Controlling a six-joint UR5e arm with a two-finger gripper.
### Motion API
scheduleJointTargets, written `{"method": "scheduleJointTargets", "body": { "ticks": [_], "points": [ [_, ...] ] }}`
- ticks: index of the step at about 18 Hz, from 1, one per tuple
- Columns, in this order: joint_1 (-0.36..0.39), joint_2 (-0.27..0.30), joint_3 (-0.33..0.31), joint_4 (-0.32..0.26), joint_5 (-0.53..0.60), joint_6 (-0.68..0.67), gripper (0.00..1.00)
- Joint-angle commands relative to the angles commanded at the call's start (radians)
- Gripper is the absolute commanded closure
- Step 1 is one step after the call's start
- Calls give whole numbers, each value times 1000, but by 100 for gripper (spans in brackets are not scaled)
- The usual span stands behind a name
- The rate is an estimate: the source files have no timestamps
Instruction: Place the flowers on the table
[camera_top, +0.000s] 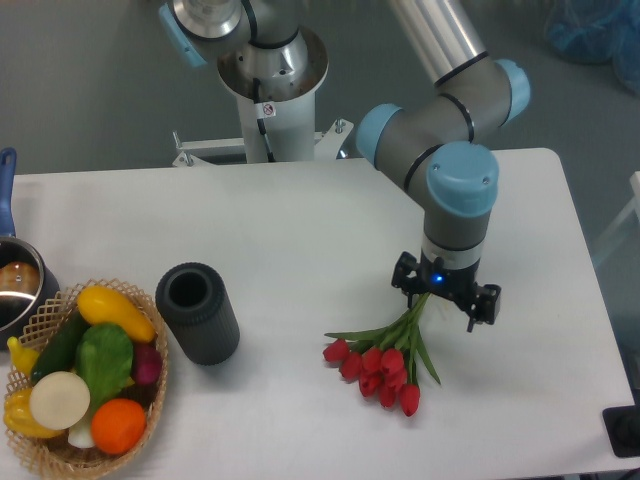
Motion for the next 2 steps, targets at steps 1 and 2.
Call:
{"method": "scheduleJointTargets", "body": {
  "ticks": [1, 2],
  "points": [
    [2, 2, 3, 0, 12, 11, 0],
    [0, 0, 2, 2, 18, 14, 0]
  ]
}}
